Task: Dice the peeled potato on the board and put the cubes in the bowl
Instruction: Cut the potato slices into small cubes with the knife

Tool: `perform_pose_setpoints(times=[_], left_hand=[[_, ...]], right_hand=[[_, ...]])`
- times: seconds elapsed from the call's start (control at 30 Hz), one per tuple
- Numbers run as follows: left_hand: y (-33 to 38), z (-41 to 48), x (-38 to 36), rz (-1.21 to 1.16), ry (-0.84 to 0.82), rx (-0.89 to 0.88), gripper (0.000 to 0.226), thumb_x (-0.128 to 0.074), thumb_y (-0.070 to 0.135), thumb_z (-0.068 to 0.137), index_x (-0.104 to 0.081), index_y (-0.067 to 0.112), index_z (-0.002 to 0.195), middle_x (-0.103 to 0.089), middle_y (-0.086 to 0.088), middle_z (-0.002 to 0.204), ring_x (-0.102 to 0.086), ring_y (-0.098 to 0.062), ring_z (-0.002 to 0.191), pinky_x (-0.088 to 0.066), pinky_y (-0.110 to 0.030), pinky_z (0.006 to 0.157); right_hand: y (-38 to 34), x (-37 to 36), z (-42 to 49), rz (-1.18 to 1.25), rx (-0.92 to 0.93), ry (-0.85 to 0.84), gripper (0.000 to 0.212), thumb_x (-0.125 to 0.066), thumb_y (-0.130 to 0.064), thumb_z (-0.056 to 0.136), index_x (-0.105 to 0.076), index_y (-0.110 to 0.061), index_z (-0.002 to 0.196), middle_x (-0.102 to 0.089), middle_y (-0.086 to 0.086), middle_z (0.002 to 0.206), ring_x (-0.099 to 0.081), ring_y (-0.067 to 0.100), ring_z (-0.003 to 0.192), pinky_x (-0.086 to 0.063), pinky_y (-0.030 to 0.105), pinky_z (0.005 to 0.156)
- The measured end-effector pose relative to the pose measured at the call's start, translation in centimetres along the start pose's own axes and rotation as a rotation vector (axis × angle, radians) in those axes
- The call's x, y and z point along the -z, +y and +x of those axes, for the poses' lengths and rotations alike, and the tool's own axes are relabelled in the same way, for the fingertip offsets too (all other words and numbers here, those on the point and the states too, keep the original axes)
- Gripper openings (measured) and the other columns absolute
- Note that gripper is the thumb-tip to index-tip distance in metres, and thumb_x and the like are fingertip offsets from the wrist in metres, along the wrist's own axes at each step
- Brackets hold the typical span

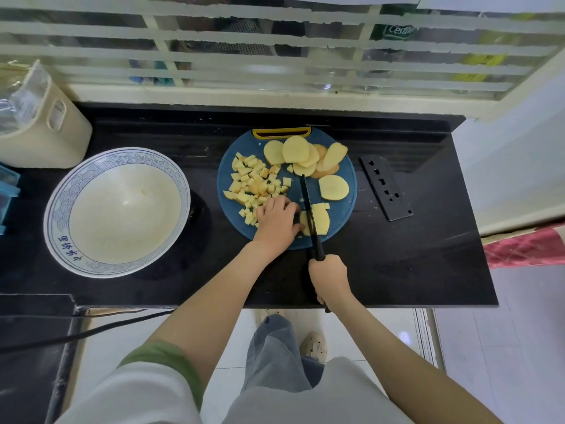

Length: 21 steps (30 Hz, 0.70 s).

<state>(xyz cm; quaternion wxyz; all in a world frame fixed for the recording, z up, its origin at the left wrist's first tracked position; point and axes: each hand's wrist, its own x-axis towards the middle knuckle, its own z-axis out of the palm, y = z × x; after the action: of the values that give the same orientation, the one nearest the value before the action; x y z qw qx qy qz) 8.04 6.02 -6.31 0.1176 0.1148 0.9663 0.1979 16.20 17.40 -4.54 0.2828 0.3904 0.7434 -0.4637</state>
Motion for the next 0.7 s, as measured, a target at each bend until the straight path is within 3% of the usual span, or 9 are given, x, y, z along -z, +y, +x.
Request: perform_pose_setpoints(times=[0.27,0.37,0.47,0.7], left_hand=[[0.2,0.8,0.0,-0.056,-0.064,0.024,0.031,-0.059,0.03,0.091,-0.051,0.02,0.119,-0.042,0.001,0.127,-0.033,-0.022,0.12,-0.023,-0.036,0.094],[0.4,0.9,0.2,-0.025,-0.09,0.008,0.03,-0.058,0.029,0.092,-0.049,0.021,0.119,-0.042,0.0,0.128,-0.033,-0.023,0.12,-0.024,-0.038,0.095],[0.4,0.9,0.4,-0.005,-0.099,0.028,0.029,-0.058,0.029,0.092,-0.049,0.022,0.118,-0.042,-0.003,0.124,-0.033,-0.024,0.118,-0.024,-0.037,0.094],[1.4,0.6,0.4,0.006,-0.029,0.138,0.03,-0.046,0.039,0.095,-0.052,0.015,0.112,-0.051,-0.004,0.119,-0.038,-0.023,0.115,-0.025,-0.038,0.09]], right_hand=[[-0.7,0.0,1.0,0.004,-0.072,-0.019,0.013,-0.049,-0.017,0.095,-0.047,-0.014,0.082,-0.049,0.006,0.076,-0.046,0.018,0.059,-0.041,0.03,0.048],[-1.6,0.3,1.2,0.105,-0.143,-0.077,0.009,-0.05,-0.015,0.095,-0.047,-0.012,0.087,-0.046,0.008,0.071,-0.042,0.02,0.05,-0.037,0.028,0.042],[-1.8,0.5,1.1,0.158,-0.104,-0.106,0.014,-0.051,-0.014,0.094,-0.046,-0.013,0.081,-0.043,0.006,0.063,-0.037,0.018,0.043,-0.034,0.025,0.039],[-1.3,2.0,0.2,0.103,0.075,-0.041,0.018,-0.052,-0.016,0.09,-0.048,-0.014,0.073,-0.044,0.005,0.066,-0.04,0.019,0.054,-0.038,0.032,0.053]])
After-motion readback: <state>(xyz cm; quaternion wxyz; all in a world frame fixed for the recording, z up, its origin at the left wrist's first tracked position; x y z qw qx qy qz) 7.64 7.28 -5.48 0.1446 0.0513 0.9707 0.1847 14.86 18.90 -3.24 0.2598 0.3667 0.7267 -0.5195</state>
